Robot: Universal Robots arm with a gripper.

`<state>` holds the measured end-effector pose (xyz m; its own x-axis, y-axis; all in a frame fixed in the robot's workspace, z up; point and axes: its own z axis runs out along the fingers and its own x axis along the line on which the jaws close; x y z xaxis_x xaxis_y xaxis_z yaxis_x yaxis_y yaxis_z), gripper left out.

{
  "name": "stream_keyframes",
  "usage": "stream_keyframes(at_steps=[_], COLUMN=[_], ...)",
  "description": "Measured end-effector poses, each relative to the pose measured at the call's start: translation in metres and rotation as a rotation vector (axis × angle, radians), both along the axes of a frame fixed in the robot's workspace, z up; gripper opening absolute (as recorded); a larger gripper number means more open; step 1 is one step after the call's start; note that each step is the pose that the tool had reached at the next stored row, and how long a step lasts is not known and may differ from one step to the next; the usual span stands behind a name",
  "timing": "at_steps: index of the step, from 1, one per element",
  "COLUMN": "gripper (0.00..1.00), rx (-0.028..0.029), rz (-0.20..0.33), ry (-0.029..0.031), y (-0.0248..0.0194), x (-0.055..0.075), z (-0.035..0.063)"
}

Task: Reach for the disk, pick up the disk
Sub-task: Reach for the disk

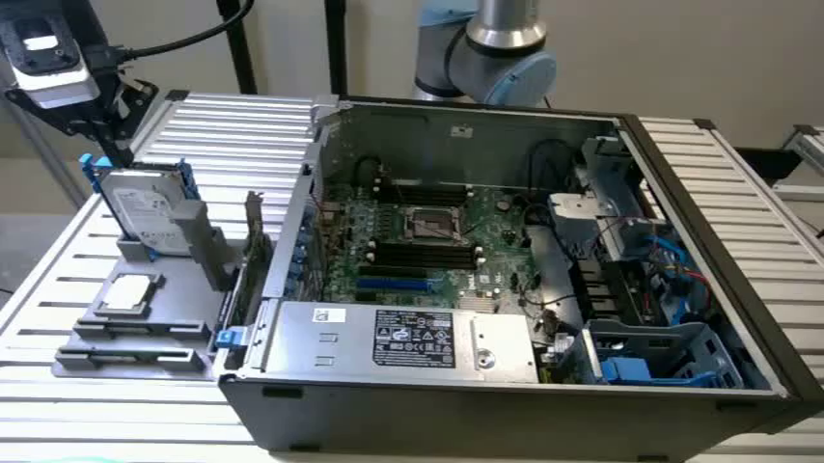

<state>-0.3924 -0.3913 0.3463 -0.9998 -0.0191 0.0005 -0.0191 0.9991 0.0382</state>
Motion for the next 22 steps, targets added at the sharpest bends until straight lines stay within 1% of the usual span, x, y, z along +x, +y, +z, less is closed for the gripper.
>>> stream_keyframes(at_steps=[13,15,19,22], gripper=[0.11,0.11,0.11,0.11], rx=[-0.0003,-0.0001,-0.0001,0.0000], rz=[-0.001,-0.002,-0.005,-0.006], ry=[0.0004,0.0000,-0.0003,-0.0005], y=[0.0003,0.0015,0.0044,0.0073], x=[-0.001,-0.005,-0.017,-0.025], z=[0.0003,0.0001,0.0001,0.0001])
